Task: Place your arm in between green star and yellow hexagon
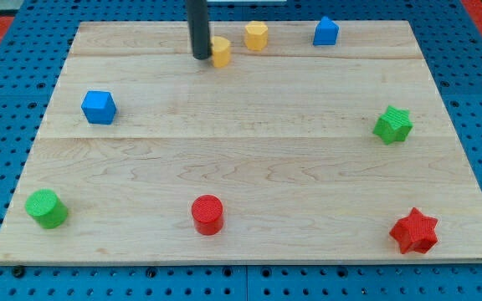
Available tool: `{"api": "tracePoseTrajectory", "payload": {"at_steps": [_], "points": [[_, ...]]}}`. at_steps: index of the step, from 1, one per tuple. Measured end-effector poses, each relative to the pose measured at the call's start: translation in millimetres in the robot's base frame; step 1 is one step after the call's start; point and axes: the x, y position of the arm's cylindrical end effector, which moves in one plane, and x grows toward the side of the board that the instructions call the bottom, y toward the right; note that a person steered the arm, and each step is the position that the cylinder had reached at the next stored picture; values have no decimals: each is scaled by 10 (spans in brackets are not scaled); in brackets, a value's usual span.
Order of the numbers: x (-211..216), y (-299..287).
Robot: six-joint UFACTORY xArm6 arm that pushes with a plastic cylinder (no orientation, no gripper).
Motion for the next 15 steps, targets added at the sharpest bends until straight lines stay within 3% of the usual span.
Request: {"api": "tracePoseTrajectory", "payload": {"at_steps": [2, 4, 6, 7, 8, 9, 10, 11, 13, 14, 15], "points": [[-1004, -451], [-894, 1075], [-154, 1153], [-755, 1158], [-1030, 1197], [-1029, 1369], [-997, 2158], [-512, 2357], [669, 1964], [1168, 1055], [1167, 157]]}}
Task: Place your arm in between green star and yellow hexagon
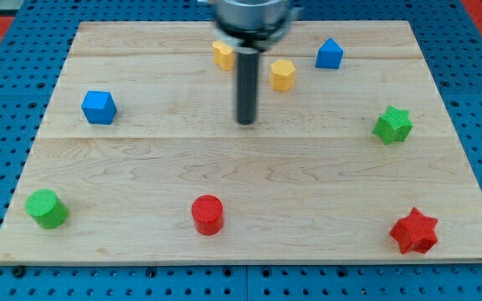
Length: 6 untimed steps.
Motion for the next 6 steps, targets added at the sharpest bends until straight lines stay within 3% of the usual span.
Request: {"api": "tracePoseTrajectory", "payload": {"at_steps": [1, 3, 4, 6], "points": [[-1, -309], [-5, -326], [249, -327], [116, 692]]}}
